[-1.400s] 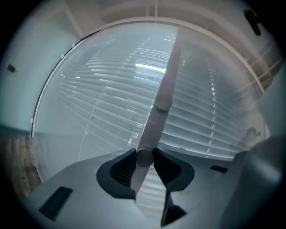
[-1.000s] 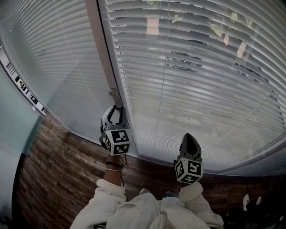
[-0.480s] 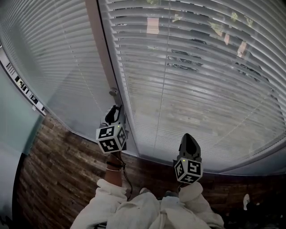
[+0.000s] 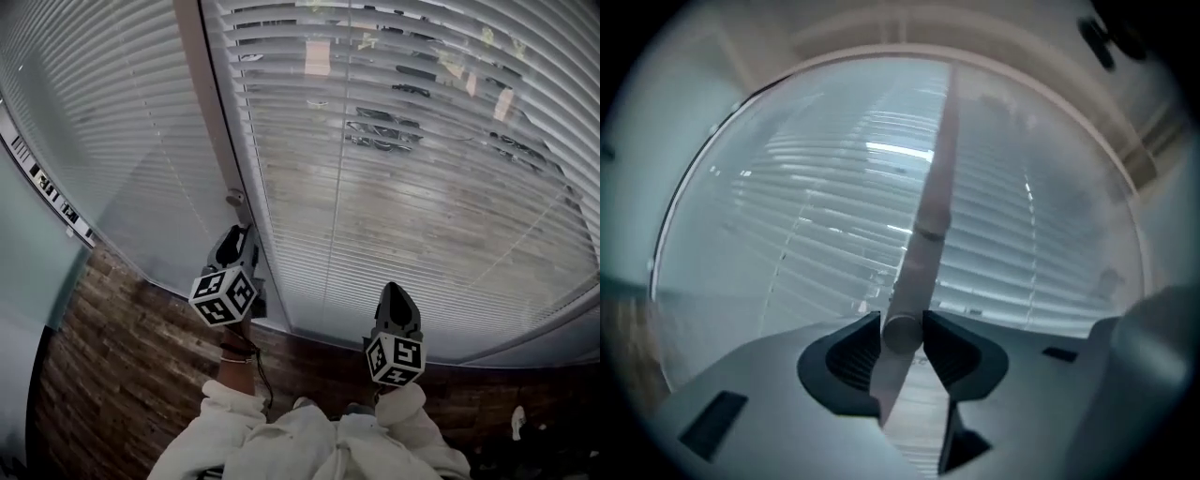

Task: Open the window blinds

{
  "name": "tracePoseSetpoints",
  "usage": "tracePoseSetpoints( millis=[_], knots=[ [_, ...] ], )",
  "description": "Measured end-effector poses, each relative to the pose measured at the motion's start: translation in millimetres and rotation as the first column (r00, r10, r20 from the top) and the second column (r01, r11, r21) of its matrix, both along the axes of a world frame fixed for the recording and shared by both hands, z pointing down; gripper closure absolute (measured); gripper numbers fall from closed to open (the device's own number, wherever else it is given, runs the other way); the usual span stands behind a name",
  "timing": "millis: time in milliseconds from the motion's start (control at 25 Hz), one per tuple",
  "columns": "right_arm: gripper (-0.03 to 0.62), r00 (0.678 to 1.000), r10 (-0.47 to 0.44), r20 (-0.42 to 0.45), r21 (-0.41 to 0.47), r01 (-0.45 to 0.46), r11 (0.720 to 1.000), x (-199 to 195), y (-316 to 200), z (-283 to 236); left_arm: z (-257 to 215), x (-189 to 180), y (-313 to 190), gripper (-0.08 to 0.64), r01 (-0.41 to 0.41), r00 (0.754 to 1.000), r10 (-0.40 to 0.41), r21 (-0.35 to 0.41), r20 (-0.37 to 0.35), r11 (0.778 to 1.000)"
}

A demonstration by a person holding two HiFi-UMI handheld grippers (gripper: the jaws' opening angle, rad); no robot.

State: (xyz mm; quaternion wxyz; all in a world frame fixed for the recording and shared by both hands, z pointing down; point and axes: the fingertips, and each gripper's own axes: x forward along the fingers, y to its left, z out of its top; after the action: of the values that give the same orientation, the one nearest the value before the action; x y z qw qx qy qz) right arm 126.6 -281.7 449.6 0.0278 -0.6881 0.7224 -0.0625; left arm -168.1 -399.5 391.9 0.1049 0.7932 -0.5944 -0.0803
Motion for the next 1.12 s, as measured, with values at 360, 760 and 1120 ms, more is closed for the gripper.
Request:
tracePoseSetpoints(
  millis=[360,760,1120],
  knots=[
    [0.583,1.000,-0.002,0.010,0.003,0.002,1.000,0,-3,-1,-10,6,-3,0.458,0.057,0.950,-0.065,0.033,0.307,0.998],
    [0.583,1.000,0.000,0.015,-0.005,0.000,1.000,1,-2,2,-16,-3,2,0.443,0.023,0.999,-0.025,0.035,0.040,0.999],
    [0.583,1.000,-0.020,0.021,-0.003,0.020,1.000,-11,-3,1,-2,0,-2,0.434,0.017,0.999,-0.014,-0.072,0.039,0.997]
  ],
)
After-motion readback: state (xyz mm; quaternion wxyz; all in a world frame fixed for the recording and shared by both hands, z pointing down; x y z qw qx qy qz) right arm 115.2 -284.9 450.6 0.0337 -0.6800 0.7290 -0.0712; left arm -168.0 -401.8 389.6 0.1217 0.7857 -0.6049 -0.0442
